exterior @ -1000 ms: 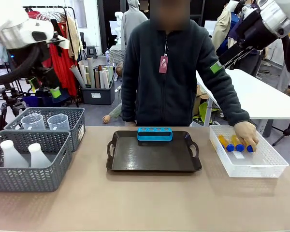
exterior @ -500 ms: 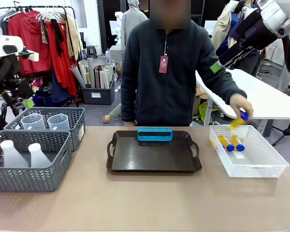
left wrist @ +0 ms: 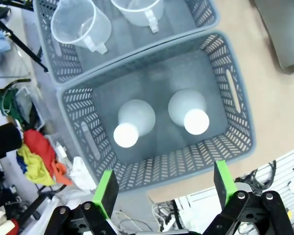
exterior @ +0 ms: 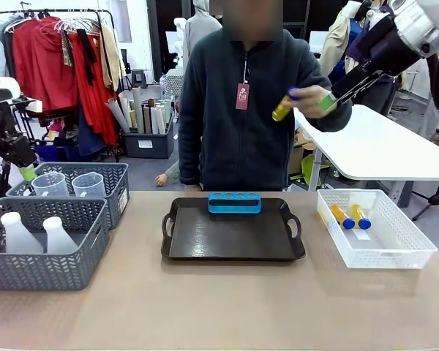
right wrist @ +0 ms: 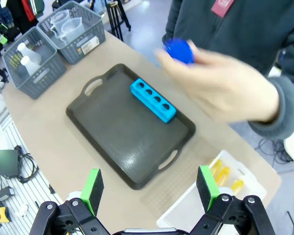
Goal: Prepare the laboratory tools.
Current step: Pick up one Small flask and place it on the Handle tray.
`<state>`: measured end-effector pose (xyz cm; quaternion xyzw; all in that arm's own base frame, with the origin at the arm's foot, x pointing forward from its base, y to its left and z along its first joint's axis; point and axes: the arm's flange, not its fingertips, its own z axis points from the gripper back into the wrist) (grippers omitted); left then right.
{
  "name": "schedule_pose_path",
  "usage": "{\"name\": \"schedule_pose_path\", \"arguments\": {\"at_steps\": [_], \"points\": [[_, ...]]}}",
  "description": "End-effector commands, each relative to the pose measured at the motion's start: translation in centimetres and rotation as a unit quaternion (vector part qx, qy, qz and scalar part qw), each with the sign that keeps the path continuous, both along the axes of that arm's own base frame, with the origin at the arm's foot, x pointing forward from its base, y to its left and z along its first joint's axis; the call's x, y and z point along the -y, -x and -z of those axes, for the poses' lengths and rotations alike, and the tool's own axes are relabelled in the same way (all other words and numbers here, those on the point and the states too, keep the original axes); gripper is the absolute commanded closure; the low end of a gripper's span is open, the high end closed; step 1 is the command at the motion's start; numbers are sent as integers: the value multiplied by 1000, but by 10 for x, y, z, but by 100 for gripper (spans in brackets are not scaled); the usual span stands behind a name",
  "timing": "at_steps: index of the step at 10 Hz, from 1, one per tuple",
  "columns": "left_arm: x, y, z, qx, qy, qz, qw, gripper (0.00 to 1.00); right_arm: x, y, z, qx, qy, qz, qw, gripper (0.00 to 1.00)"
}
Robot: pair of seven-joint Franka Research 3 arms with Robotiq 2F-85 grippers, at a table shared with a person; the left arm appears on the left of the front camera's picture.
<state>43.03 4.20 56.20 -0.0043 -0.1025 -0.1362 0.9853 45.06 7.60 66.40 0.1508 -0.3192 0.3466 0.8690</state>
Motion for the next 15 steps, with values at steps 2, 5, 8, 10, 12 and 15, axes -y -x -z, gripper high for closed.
{"name": "schedule_pose_path", "arguments": {"at_steps": [2,5,8,10,12,15], "points": [[1,1,-3,2,0,2,1000,0,0,0,-1,0,-3,-2,1000,0],[-9,-9,12,-11,-13,-7,1000,0,0,0,-1,0,-3,-2,1000,0],[-19,-19,50,-27,-24,-40,999,0,0,0,-1,0,-3,-2,1000,0],[-32,-23,65,-19,-30,-62,997,0,0,0,-1,0,-3,-2,1000,0],[-49,-24,81,-22,-37,-100,994,0,0,0,-1,0,-3,-2,1000,0],[-63,-23,101,-47,-30,-117,992,0,0,0,-1,0,-3,-2,1000,0]]}}
